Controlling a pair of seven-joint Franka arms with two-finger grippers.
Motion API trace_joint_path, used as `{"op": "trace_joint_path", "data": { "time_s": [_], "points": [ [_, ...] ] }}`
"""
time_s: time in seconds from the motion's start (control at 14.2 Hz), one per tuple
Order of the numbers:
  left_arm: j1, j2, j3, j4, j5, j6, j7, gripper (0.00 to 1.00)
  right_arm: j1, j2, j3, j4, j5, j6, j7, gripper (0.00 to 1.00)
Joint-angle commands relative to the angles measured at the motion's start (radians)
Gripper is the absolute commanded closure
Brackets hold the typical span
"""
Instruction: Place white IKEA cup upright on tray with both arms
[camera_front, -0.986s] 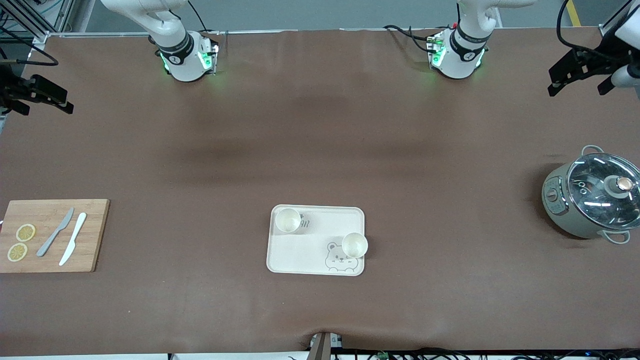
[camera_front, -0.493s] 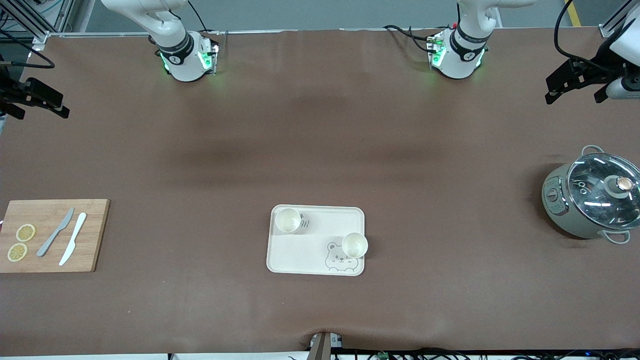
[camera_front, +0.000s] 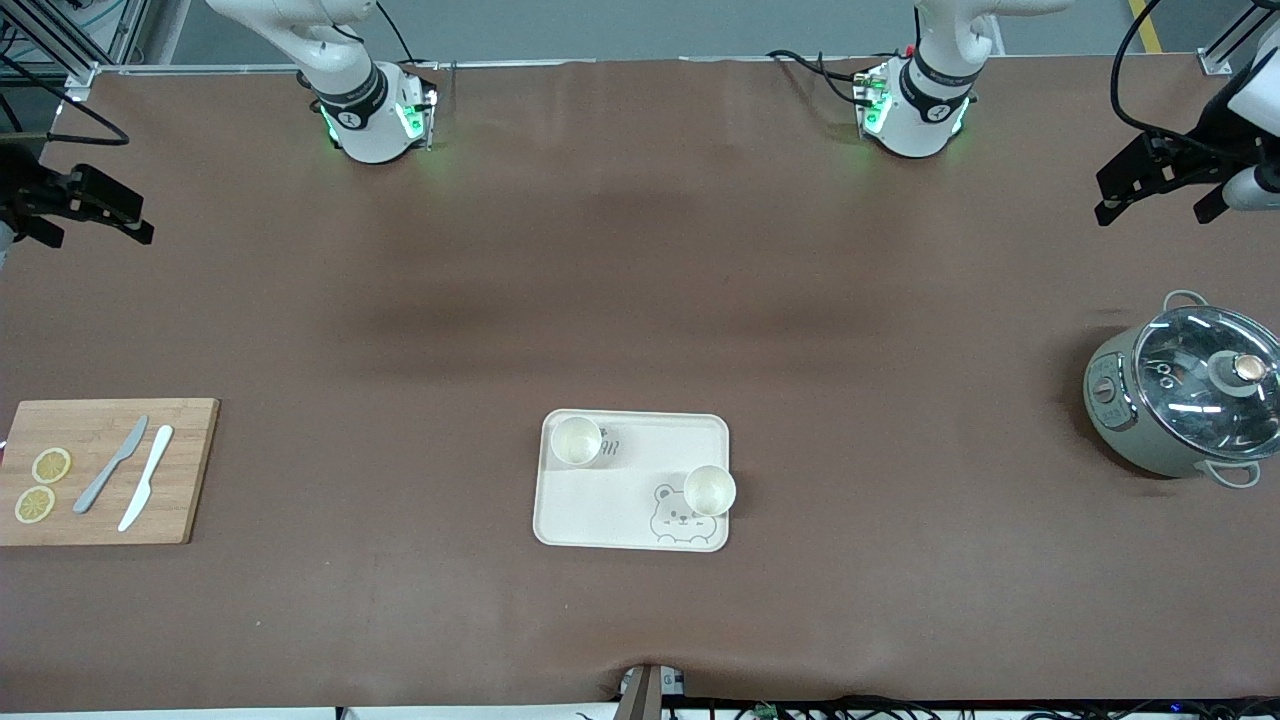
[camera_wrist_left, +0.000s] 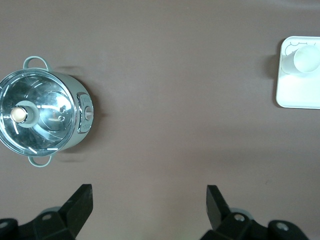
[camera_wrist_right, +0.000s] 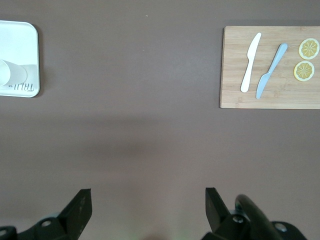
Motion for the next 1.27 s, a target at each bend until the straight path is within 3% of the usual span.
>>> {"op": "trace_joint_path", "data": {
  "time_s": [0.0,1.2],
  "points": [
    [-0.002,0.010,0.004,0.023,0.002,0.002,-0.003,0.00,-0.034,0.008,0.022,0.022,-0.005,-0.003,-0.005,0.00],
    [-0.002,0.002,0.002,0.024,0.001,-0.007,0.002,0.00,-0.030,0.013,0.024,0.036,-0.002,0.000,-0.005,0.00]
  ]
}}
